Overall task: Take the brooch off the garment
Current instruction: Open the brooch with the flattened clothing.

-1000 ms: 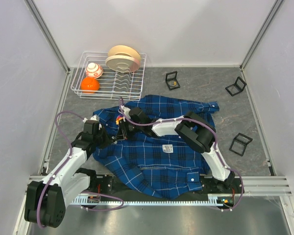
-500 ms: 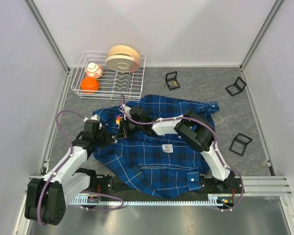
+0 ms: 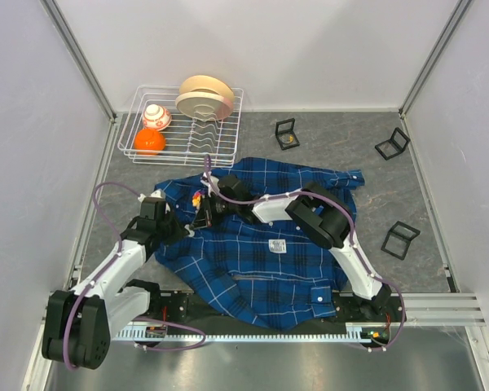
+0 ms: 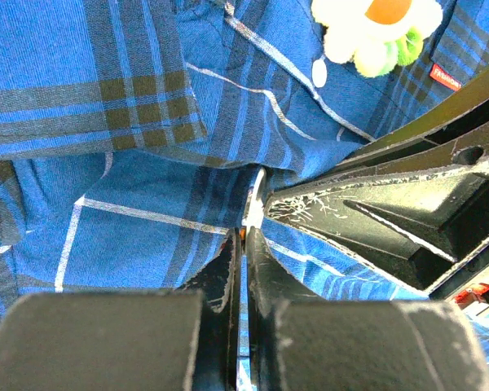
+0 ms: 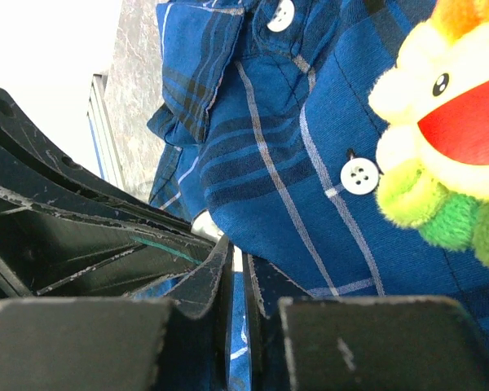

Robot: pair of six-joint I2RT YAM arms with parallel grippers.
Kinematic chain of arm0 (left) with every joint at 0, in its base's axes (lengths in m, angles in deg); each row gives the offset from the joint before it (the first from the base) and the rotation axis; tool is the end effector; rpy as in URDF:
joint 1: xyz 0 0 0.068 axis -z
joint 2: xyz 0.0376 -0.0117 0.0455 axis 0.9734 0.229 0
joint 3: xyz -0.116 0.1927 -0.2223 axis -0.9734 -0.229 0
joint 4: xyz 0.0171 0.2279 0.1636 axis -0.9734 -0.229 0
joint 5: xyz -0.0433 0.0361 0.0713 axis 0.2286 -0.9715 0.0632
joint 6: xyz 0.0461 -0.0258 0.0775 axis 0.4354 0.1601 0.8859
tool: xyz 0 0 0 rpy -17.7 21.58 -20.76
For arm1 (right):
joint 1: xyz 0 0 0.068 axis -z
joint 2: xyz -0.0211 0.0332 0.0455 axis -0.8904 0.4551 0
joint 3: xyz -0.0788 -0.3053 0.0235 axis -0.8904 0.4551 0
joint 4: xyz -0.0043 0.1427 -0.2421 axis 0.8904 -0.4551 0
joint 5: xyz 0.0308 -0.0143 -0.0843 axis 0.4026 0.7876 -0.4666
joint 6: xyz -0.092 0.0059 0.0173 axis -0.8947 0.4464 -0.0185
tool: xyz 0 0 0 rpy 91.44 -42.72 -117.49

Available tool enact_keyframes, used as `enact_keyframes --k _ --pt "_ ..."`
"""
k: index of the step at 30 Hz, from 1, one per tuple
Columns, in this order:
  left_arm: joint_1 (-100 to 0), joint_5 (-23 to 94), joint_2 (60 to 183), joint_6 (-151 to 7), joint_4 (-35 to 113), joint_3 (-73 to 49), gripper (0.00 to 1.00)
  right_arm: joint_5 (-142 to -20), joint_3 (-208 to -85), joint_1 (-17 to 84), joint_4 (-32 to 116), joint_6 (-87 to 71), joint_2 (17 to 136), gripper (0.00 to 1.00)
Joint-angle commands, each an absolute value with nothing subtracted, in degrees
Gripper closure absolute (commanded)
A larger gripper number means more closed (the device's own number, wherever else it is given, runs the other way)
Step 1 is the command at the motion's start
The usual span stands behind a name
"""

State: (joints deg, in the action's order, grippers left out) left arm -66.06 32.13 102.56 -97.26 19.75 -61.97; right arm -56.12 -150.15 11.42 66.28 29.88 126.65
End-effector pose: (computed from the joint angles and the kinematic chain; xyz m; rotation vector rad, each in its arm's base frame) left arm 0.1977 -0.0443 0.1480 -0.5363 2.4585 -0.4532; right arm 0.3140 0.4682 0.1060 -0.5539 2.3353 1.5196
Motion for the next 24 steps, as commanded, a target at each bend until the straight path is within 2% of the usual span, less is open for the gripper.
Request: enact_keyframes --k 1,11,24 --pt "-65.16 32.6 103.9 -95.27 18.84 -60.77 0.98 -58.39 -153.98 10.81 63.88 27.54 129.22 0.85" --pt "-60.24 29.09 106.44 -93.77 18.31 -57.78 0.98 -62.17 -160.04 8.88 53.16 20.6 130.01 0.86" --pt "-57.42 27.6 110.58 -92.89 16.91 -54.18 0.98 -62.88 -162.43 5.36 47.87 9.89 129.14 0.84"
